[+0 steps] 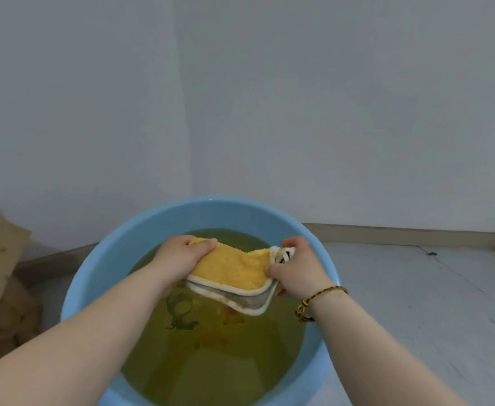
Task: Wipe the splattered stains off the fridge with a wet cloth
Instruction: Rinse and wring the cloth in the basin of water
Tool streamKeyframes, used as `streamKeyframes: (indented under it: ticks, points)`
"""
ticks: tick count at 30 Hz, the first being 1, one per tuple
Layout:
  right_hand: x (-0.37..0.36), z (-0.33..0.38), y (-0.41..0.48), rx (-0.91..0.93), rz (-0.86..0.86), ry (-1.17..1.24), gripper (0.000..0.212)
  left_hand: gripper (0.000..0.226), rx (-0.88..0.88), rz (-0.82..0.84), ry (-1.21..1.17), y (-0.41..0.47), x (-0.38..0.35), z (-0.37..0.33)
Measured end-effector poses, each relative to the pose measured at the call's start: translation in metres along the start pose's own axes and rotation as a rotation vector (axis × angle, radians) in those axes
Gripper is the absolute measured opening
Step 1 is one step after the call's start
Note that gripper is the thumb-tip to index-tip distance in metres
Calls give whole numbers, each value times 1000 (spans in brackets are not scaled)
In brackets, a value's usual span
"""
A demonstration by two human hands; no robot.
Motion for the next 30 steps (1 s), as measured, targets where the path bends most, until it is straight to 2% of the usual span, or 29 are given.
streamKeyframes:
  ticks: [3,5,10,16,18,19,20,22,25,27,30]
  points:
    - [-36,-9,27,-86,45,-352,37,34,131,124,174,14,-4,41]
    - [-47,-19,36,-130,68,-548,37,48,183,150,235,12,-13,61]
    - [-75,-38,54,-178,147,-768,52,58,235,186,409,18,-23,88]
    - [-101,-39,64,-122,176,-946,40,50,283,220,603,18,-21,100]
    - [-100,-35,62,-127,199,-891,25,50,307,185,540,15,-20,96]
    - [-96,-31,60,-148,212,-805,11,52,322,152,449,14,-19,95]
    - [-92,-24,57,-165,221,-672,8,55,339,108,327,13,-17,93]
    - [-80,-14,50,-212,231,-362,23,61,382,-6,35,10,-14,87]
    - [-75,11,31,-156,235,44,13,60,380,-253,-276,12,-7,65]
    - [-82,26,18,-35,220,170,7,61,311,-371,-244,15,-2,45]
    - [-88,33,8,93,108,260,12,55,157,-491,-165,14,-1,20]
Point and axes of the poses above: each hand's wrist, its own y-axis towards the middle knuckle, its own x-axis out of the back of the hand, z = x × y, the point moved 6 cm from there along y, towards the middle knuckle, and after that the axes turned 9 degrees about -x, right-handed, at the moved point
